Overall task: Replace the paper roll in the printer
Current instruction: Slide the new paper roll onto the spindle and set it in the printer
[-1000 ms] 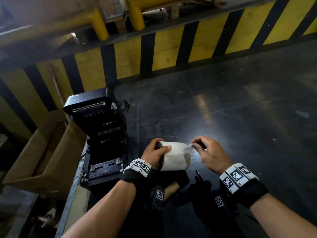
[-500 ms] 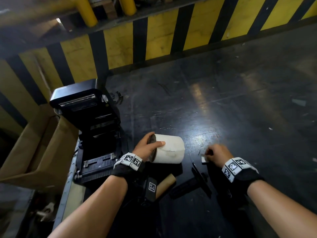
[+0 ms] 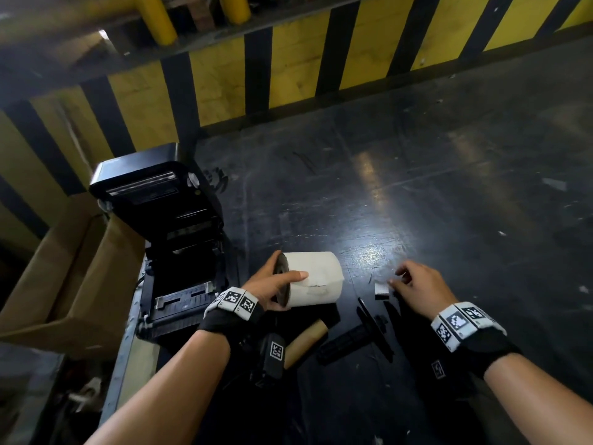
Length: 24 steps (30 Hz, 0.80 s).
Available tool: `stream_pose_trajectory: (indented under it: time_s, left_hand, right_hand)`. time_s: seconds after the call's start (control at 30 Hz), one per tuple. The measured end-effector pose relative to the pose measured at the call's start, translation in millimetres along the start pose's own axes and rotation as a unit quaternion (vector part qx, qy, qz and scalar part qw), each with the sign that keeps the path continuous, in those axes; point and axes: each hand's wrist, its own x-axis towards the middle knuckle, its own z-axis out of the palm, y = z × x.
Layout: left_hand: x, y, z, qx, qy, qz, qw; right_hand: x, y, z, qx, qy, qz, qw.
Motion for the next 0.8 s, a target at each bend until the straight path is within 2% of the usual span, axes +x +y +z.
stream_pose_trajectory:
  time_s: [0.03, 0.17, 0.23, 0.47, 0.63, 0.8]
  left_hand:
    - [1, -3, -1, -0.01, 0.003, -0.005, 1.0]
    - [-3, -8, 2, -0.044, 0.021, 0.005, 0.999]
    - [-5, -9, 5, -0.053, 0.029, 0.02, 0.998]
    - [-12, -18, 17, -0.064, 0.081, 0.06, 0.993]
    - [-30, -11, 15, -0.094, 0.097, 0.114, 0.984]
    - [-64, 5, -3, -0.129, 0.069, 0.202, 0.968]
  right_hand:
    - [-6, -2, -1, 0.007, -0.017, -0.003, 1.0]
    - [-31, -8, 9, -0.021, -0.161, -0.024, 0.987]
    - [-34, -8, 17, -0.015, -0.181, -0.031, 0.983]
    - [-38, 1, 26, 0.028, -0.169, -0.021, 0.985]
    - [-49, 6, 8, 0.052, -0.106, -0.022, 0.993]
    - [-70, -7, -35, 0.064, -0.011, -0.056, 0.996]
